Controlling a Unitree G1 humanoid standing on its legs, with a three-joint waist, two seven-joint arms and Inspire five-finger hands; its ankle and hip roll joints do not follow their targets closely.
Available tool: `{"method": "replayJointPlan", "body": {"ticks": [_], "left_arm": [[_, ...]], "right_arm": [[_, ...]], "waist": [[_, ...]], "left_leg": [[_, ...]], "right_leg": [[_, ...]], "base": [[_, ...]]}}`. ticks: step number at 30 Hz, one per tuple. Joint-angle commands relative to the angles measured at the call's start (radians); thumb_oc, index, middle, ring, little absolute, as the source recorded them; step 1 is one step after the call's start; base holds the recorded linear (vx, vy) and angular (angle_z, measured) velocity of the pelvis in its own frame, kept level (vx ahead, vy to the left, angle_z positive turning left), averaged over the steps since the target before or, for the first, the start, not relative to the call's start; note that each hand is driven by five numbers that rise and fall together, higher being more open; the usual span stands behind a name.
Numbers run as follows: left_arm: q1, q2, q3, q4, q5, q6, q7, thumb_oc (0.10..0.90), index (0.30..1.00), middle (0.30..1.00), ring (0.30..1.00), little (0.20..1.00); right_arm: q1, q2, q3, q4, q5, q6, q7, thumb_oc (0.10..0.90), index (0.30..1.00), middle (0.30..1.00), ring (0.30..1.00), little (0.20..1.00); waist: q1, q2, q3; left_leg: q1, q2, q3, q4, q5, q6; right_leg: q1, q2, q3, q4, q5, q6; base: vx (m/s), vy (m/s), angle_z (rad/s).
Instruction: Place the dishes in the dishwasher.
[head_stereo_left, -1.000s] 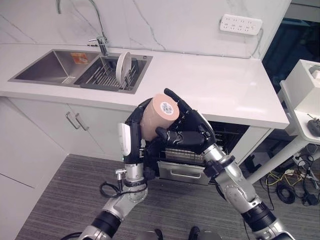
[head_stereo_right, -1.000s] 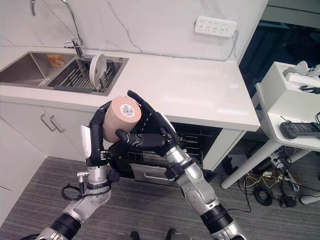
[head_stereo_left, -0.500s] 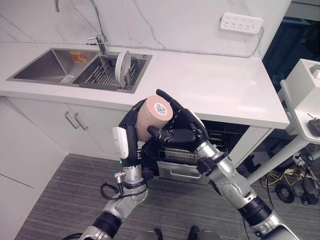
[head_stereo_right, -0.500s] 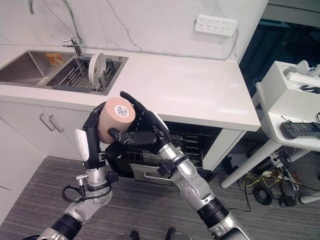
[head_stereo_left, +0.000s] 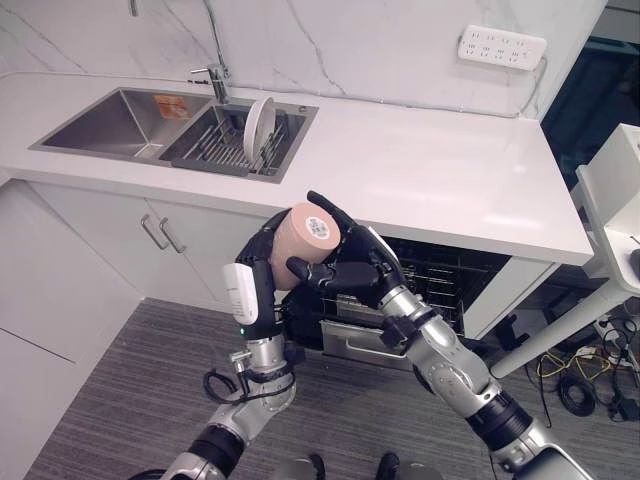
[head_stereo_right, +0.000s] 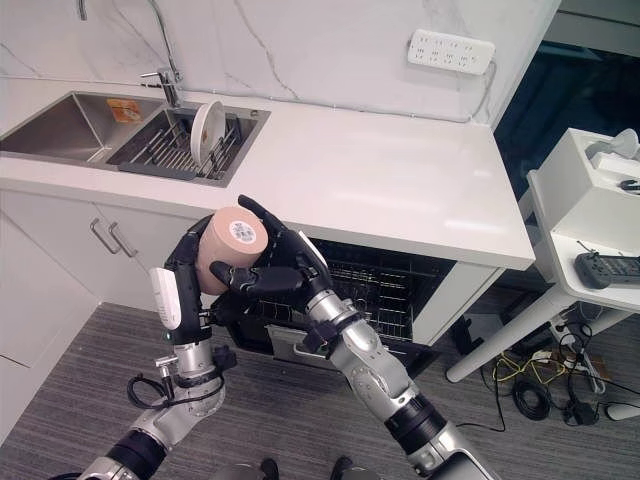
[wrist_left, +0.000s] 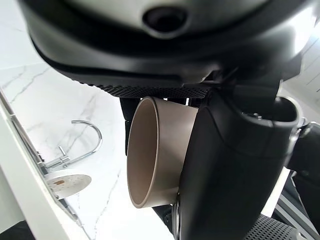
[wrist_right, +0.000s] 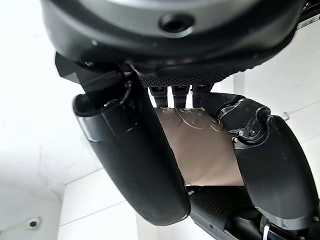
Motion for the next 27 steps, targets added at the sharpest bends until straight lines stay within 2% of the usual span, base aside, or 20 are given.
{"method": "replayJointPlan", "body": {"ticks": [1, 4, 5, 6, 7, 8, 23, 26, 27], "left_arm": [[-0.154, -0.019, -0.105, -0.046, 0.093, -0.055, 0.026, 0.400, 0.300, 0.300, 0.300, 0.300], [-0.158, -0.019, -0.114, -0.050, 0.085, -0.052, 0.013, 0.400, 0.300, 0.300, 0.300, 0.300], [-0.159, -0.018, -0.115, -0.050, 0.083, -0.052, 0.013, 0.400, 0.300, 0.300, 0.300, 0.300], [-0.161, -0.017, -0.120, -0.050, 0.081, -0.054, 0.012, 0.400, 0.300, 0.300, 0.300, 0.300], [-0.161, -0.018, -0.124, -0.050, 0.082, -0.056, 0.010, 0.400, 0.300, 0.300, 0.300, 0.300], [-0.160, -0.017, -0.125, -0.051, 0.080, -0.058, 0.007, 0.400, 0.300, 0.300, 0.300, 0.300], [-0.161, -0.012, -0.150, -0.063, 0.080, -0.059, -0.007, 0.400, 0.300, 0.300, 0.300, 0.300], [-0.162, -0.011, -0.151, -0.064, 0.074, -0.058, -0.018, 0.584, 0.575, 0.575, 0.575, 0.575], [-0.165, -0.012, -0.154, -0.058, 0.069, -0.057, -0.022, 0.800, 0.900, 0.900, 0.900, 0.900]], "right_arm": [[-0.177, 0.119, 0.016, -0.072, 0.027, -0.078, 0.031, 0.800, 0.900, 0.900, 0.900, 0.900], [-0.186, 0.121, 0.018, -0.068, 0.026, -0.071, 0.038, 0.800, 0.900, 0.900, 0.900, 0.900], [-0.187, 0.122, 0.019, -0.067, 0.026, -0.071, 0.038, 0.758, 0.836, 0.836, 0.836, 0.836], [-0.190, 0.122, 0.021, -0.065, 0.025, -0.073, 0.040, 0.758, 0.836, 0.836, 0.836, 0.836], [-0.192, 0.124, 0.021, -0.063, 0.020, -0.077, 0.043, 0.467, 0.401, 0.401, 0.401, 0.401], [-0.194, 0.124, 0.021, -0.062, 0.017, -0.079, 0.046, 0.400, 0.300, 0.300, 0.300, 0.300], [-0.206, 0.120, 0.022, -0.064, 0.007, -0.107, 0.022, 0.400, 0.300, 0.300, 0.300, 0.300], [-0.209, 0.121, 0.015, -0.064, 0.001, -0.117, 0.011, 0.400, 0.300, 0.300, 0.300, 0.300], [-0.212, 0.122, 0.012, -0.063, -0.003, -0.131, -0.006, 0.400, 0.300, 0.300, 0.300, 0.300]], "waist": [[0.009, -0.019, -0.023], [0.011, -0.019, -0.020], [0.011, -0.019, -0.020], [0.012, -0.020, -0.019], [0.013, -0.020, -0.018], [0.013, -0.020, -0.018], [0.018, -0.021, -0.019], [0.018, -0.019, -0.019], [0.017, -0.019, -0.020]], "left_leg": [[0.017, 0.028, -0.028, 0.018, -0.117, -0.023], [0.018, 0.027, -0.027, 0.018, -0.116, -0.022], [0.018, 0.027, -0.027, 0.018, -0.116, -0.021], [0.019, 0.027, -0.026, 0.018, -0.117, -0.020], [0.019, 0.027, -0.026, 0.018, -0.117, -0.020], [0.020, 0.026, -0.026, 0.018, -0.117, -0.020], [0.024, 0.025, -0.031, 0.018, -0.118, -0.018], [0.025, 0.025, -0.032, 0.018, -0.118, -0.017], [0.026, 0.024, -0.032, 0.018, -0.119, -0.017]], "right_leg": [[0.086, -0.033, 0.071, -0.017, -0.096, 0.096], [0.085, -0.032, 0.074, -0.017, -0.095, 0.096], [0.084, -0.032, 0.075, -0.017, -0.095, 0.096], [0.084, -0.032, 0.075, -0.017, -0.095, 0.096], [0.084, -0.032, 0.076, -0.017, -0.095, 0.096], [0.084, -0.031, 0.076, -0.017, -0.095, 0.096], [0.089, -0.030, 0.075, -0.017, -0.096, 0.094], [0.090, -0.029, 0.076, -0.017, -0.096, 0.093], [0.091, -0.028, 0.077, -0.017, -0.097, 0.092]], "base": [[0.00, 0.000, 0.00], [0.00, 0.000, 0.00], [0.00, 0.000, 0.00], [0.00, 0.000, 0.00], [0.00, 0.000, 0.00], [0.00, 0.000, 0.00], [0.00, 0.000, 0.00], [0.00, 0.000, 0.00], [0.00, 0.000, 0.00]]}}
